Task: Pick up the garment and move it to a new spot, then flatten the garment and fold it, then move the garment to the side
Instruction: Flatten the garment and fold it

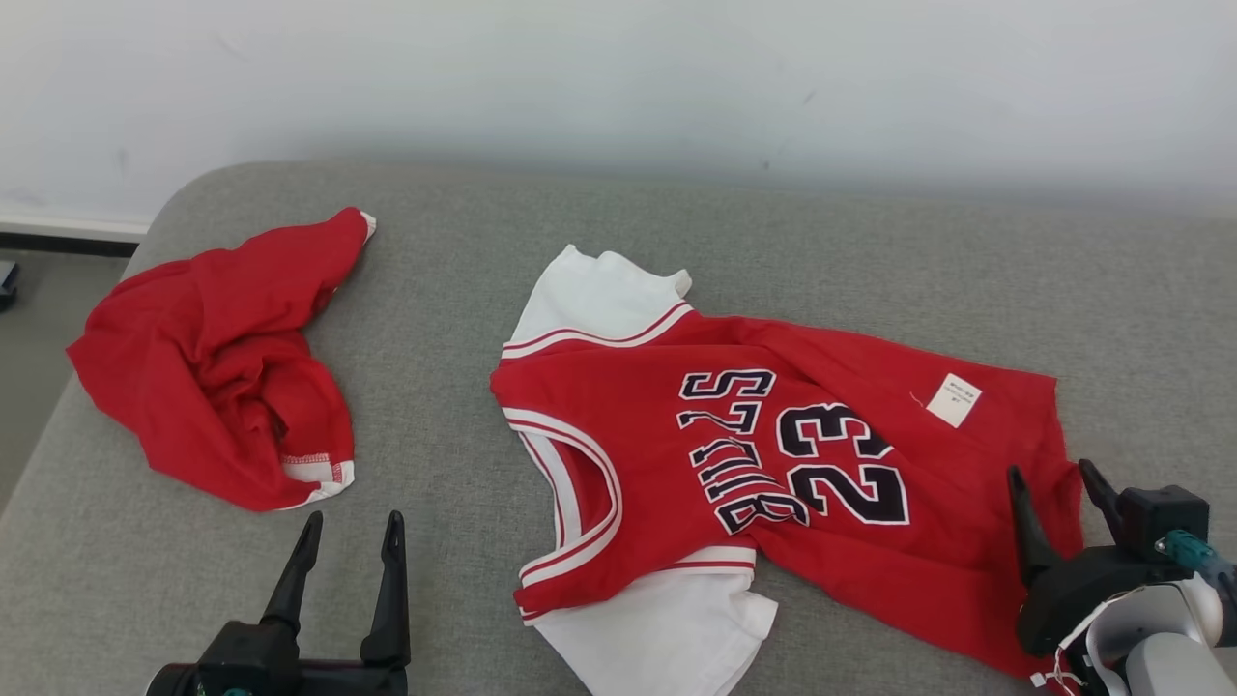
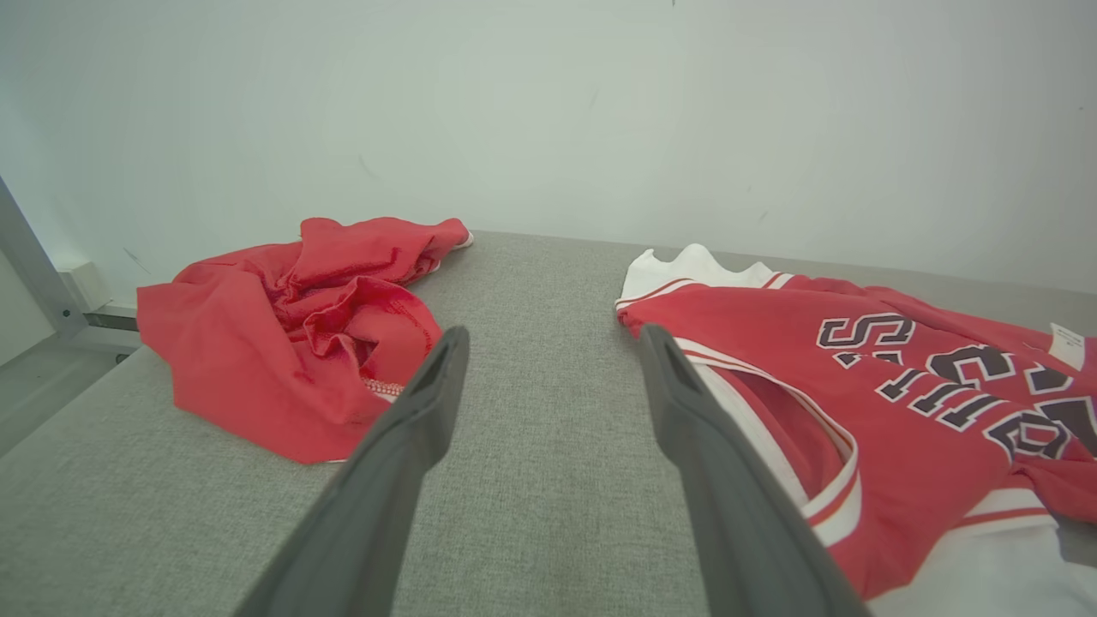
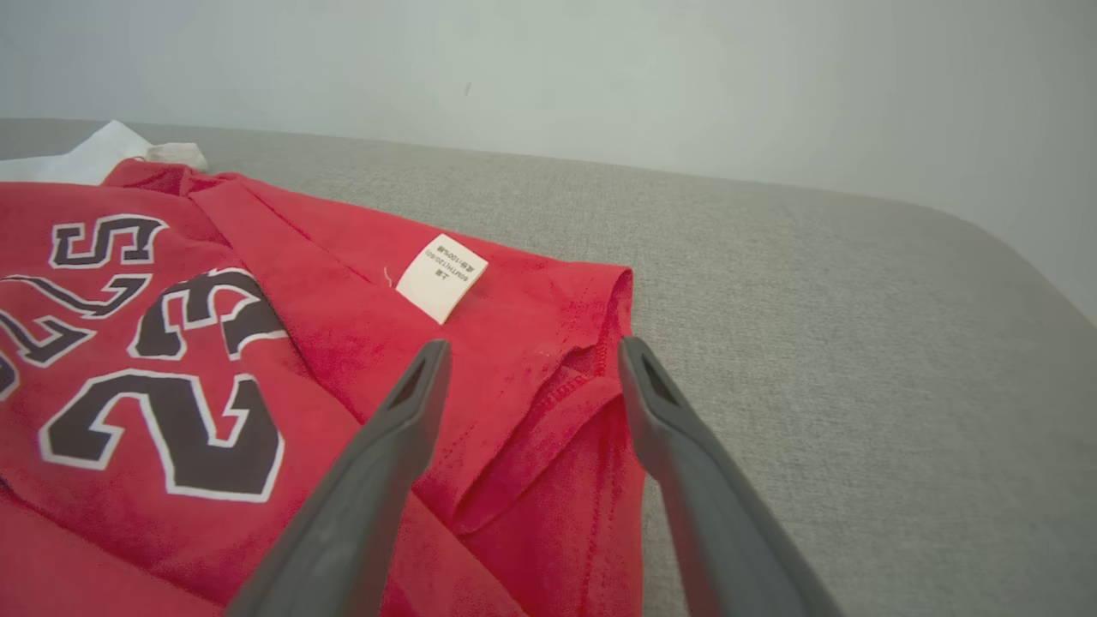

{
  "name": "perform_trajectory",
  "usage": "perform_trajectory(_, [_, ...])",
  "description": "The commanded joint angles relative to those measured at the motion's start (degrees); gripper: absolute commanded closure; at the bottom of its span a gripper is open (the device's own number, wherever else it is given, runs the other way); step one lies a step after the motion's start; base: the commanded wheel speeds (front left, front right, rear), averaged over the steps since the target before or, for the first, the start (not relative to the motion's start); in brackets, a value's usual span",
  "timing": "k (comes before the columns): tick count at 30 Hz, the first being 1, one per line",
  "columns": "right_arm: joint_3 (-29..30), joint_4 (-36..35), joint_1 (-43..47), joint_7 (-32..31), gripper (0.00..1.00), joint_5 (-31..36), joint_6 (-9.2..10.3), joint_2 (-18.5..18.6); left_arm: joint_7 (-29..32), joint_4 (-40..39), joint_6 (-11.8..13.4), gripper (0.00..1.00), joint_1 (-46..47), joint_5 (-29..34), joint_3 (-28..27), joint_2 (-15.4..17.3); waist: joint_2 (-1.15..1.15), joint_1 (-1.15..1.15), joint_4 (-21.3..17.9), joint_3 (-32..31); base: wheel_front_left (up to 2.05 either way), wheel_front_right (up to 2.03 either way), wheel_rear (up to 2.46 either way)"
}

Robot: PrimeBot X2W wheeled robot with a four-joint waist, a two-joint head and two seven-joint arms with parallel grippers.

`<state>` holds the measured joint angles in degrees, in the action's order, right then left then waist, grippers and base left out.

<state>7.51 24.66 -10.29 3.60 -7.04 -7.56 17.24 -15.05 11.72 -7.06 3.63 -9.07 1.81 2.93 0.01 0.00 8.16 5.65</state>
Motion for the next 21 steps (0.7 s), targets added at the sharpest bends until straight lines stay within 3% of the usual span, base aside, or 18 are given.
perform_trajectory(1, [-0.4, 1.6, -1.0, 0.5, 0.00, -0.2, 0.16, 0.2, -0.2, 0.0, 0.0, 0.00, 0.7, 0.1, 0.1, -0.1, -0.01, 0.00, 0.9, 0.9, 0.00, 0.00, 0.00])
perform_trajectory(8, [-2.5, 11.8, -5.2, 1.4, 0.00, -0.7, 0.16, 0.2, -0.2, -0.1, 0.0, 0.00, 1.3, -0.3, 0.2, -0.1, -0.01, 0.00, 2.0, 2.1, 0.00, 0.00, 0.00])
perform_trajectory(9, [-3.0, 12.7, -5.5, 1.6, 0.23, -0.9, 0.16, 0.1, -0.2, -0.1, 0.1, 0.00, 1.3, -0.4, 0.2, -0.1, -0.01, 0.00, 2.1, 2.1, 0.00, 0.00, 0.00])
perform_trajectory(10, [-3.3, 13.6, -5.9, 1.9, 0.56, -1.2, 0.16, 0.2, -0.2, -0.1, 0.1, 0.00, 1.2, -0.4, 0.2, -0.1, -0.01, 0.00, 2.1, 2.1, 0.00, 0.00, 0.00])
perform_trajectory(11, [-3.8, 14.3, -6.2, 2.2, 1.00, -1.4, 0.16, 0.4, -0.2, -0.1, 0.2, 0.00, 1.2, -0.4, 0.2, -0.1, -0.01, 0.00, 2.1, 2.1, 0.00, 0.00, 0.00])
perform_trajectory(21, [-6.6, 12.2, -11.9, 8.2, 1.00, -3.1, 0.16, 3.0, -0.2, 0.0, 0.4, 0.00, 1.1, -0.9, 0.7, -0.1, -0.01, 0.00, 0.7, 1.8, 0.00, 0.00, 0.00])
